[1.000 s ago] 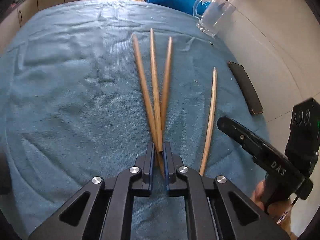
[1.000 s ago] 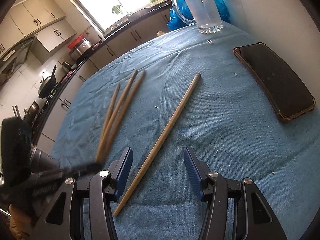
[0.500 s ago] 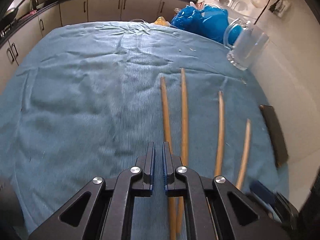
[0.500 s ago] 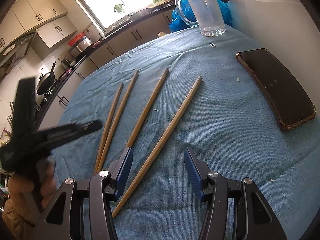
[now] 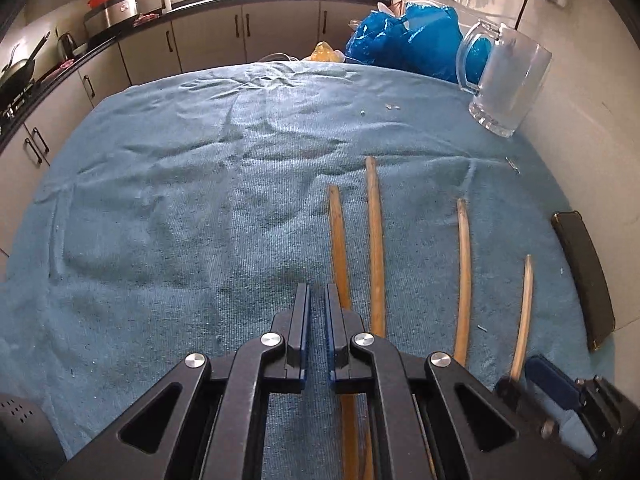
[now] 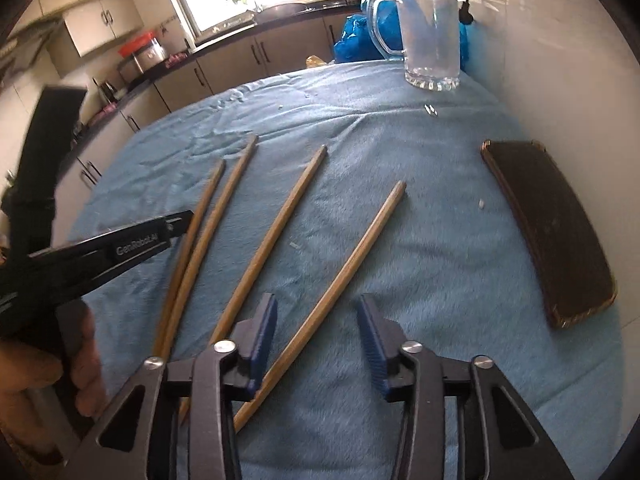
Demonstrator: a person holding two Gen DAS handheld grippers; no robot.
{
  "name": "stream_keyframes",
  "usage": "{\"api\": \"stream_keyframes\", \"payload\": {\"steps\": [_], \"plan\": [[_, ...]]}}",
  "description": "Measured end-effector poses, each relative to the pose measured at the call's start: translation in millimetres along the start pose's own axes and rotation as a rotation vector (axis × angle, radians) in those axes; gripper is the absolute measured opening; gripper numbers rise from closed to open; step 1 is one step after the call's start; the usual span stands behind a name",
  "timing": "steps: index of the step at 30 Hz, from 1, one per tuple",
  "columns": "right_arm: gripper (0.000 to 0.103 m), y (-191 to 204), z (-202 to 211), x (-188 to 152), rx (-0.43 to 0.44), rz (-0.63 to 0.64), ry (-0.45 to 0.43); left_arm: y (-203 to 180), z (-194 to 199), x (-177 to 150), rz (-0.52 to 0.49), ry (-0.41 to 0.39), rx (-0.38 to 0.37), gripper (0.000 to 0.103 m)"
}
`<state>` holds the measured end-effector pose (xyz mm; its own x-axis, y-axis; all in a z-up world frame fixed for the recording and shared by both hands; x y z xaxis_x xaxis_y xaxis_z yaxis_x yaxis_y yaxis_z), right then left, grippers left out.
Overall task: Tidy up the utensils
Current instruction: 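Grasp a chopstick with the left tool while the right tool grasps another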
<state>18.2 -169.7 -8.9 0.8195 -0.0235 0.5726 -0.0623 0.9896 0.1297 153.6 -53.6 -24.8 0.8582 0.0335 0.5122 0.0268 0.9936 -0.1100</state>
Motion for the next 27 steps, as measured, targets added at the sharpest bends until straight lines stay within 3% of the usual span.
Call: {"api": "stream_keyframes", "payload": {"steps": [1,5,11,15,20,22,27], "plan": [[0.02,-1,-2,2,-0.032,0.01,0.008,2,1,-1,0.0,0.005,0.01,0.0],[0.014,-9,-3,4,-0.022,-0.007,0.03,12,9,-13,0.024,0.031,-0.018,0.0],[0.013,-16,7,-9,0.015,-0.034,0.064,34,33,-44,0.046,0.067,-0.076,0.0],[0.012,-16,20,-28,0.037,-0.021,0.091,44,45,-53,0.084,0.08,-0.183,0.0],[0.013,-20,34,-48,0.066,-0.016,0.099,36,54,-46,0.1,0.027,-0.285,0.002],[0.013,-22,35,-51,0.08,-0.023,0.083,29,49,-38,0.123,0.041,-0.324,0.013],[0.013,-23,36,-53,0.101,-0.022,0.054,19,26,-15,0.183,0.057,-0.325,0.015]]}}
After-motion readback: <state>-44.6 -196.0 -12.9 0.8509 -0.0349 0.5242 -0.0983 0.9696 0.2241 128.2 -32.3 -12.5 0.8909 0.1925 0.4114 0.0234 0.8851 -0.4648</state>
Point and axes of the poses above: each gripper's, at about its wrist camera, not at the fingertips, and z roughly against the way its jaws point, y to its left, x to its top, the point moved 4 cm from there along -z, roughly the way its jaws point, and after that the axes turned 7 degrees about z, right-handed, at the moved point
